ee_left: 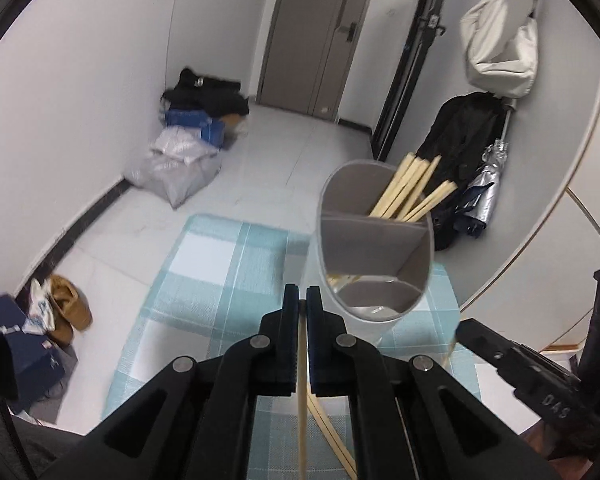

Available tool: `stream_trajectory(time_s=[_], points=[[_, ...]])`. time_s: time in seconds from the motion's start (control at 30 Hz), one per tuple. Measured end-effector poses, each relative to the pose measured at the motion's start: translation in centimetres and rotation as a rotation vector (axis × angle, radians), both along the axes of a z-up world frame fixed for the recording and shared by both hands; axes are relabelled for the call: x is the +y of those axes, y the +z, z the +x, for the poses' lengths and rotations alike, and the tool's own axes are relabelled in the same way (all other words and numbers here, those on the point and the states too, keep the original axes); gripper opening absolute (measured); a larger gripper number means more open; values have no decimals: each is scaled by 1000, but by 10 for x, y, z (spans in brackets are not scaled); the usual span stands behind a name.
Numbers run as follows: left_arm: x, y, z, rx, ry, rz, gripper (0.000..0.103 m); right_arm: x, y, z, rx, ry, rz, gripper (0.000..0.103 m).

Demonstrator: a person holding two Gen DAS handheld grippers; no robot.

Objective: Organize utensils
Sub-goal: 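Carry both held chopsticks up over the white holder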

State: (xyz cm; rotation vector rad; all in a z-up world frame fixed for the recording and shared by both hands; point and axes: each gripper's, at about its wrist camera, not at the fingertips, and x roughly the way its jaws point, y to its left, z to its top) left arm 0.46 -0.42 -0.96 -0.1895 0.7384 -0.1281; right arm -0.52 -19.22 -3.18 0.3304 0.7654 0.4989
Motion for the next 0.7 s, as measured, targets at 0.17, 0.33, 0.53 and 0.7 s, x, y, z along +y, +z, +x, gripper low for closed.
stream_trajectory(time_s=[0.17, 0.33, 0.53, 0.7], points=[[-2, 13, -13, -52, -29, 13, 0, 3, 6, -10, -39, -2, -18, 5], [-7, 24, -24, -78, -62, 24, 0, 4, 12, -20, -60, 0, -34, 5], [-15, 28, -29, -79, -132, 27, 0, 3, 21, -28, -93, -7, -34, 5], [-16, 37, -32, -87, -158, 29, 0, -1, 27, -32, -117, -24, -22, 5]])
